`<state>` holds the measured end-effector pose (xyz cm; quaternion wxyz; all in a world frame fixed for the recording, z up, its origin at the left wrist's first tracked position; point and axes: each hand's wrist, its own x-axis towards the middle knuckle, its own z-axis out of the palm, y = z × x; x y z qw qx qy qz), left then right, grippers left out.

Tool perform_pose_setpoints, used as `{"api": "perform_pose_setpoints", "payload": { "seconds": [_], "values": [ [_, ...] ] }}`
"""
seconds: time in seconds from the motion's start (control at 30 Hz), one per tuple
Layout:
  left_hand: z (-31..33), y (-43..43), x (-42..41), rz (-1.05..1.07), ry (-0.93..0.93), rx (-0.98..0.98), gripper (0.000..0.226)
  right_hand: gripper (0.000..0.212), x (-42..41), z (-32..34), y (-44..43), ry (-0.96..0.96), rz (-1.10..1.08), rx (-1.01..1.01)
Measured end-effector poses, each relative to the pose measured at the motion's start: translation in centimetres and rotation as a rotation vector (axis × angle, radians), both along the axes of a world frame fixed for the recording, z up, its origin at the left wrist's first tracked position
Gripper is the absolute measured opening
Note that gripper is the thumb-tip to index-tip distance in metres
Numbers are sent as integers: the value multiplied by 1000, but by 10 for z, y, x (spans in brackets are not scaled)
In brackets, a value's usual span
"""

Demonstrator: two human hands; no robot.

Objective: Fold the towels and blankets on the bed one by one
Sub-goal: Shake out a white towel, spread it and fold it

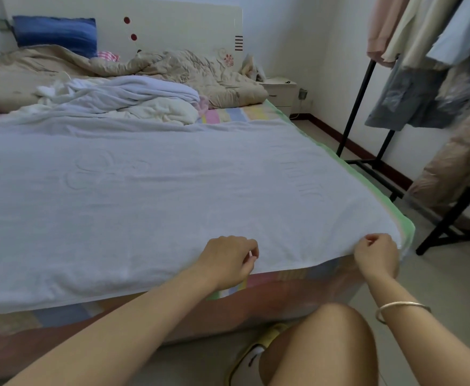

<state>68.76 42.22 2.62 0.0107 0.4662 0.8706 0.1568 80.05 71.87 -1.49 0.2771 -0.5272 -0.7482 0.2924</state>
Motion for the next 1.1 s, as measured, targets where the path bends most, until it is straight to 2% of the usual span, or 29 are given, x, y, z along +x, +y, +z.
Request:
{"api": "perform_pose_setpoints", "payload": {
  "seconds": [0.07,0.17,0.23,0.33,0.5,0.63,0.73,0.8,0.93,1.0,1.1],
  "values": [
    [2,18,2,-19,-13,11,22,34,0,-2,17,113,-106,-183],
    [4,42,4,-24,-56,45,23,71,-6,-5,34,311,-259,-442],
    [1,57,5,-24,-90,46,23,78,-9,-14,50,422,-354,-555],
    [-3,70,4,-18,-125,44,22,80,-11,-19,61,395,-368,-572],
    [-11,82,0,27,-182,63,22,49,0,-19,65,325,-418,-415],
    [-17,83,-1,67,-206,68,19,53,0,-20,56,285,-407,-347],
    [-18,83,0,81,-220,70,19,62,-6,-15,46,214,-415,-143],
    [-18,83,0,84,-231,69,19,58,-13,-14,33,98,-310,47],
    [-13,78,-2,66,-294,67,19,53,-42,-14,-2,-219,217,341],
    [-10,70,-5,69,-358,124,18,61,-53,-18,-14,-411,334,327],
    [-2,53,-19,144,-335,236,18,72,-78,3,-40,-488,229,110]
  ]
}}
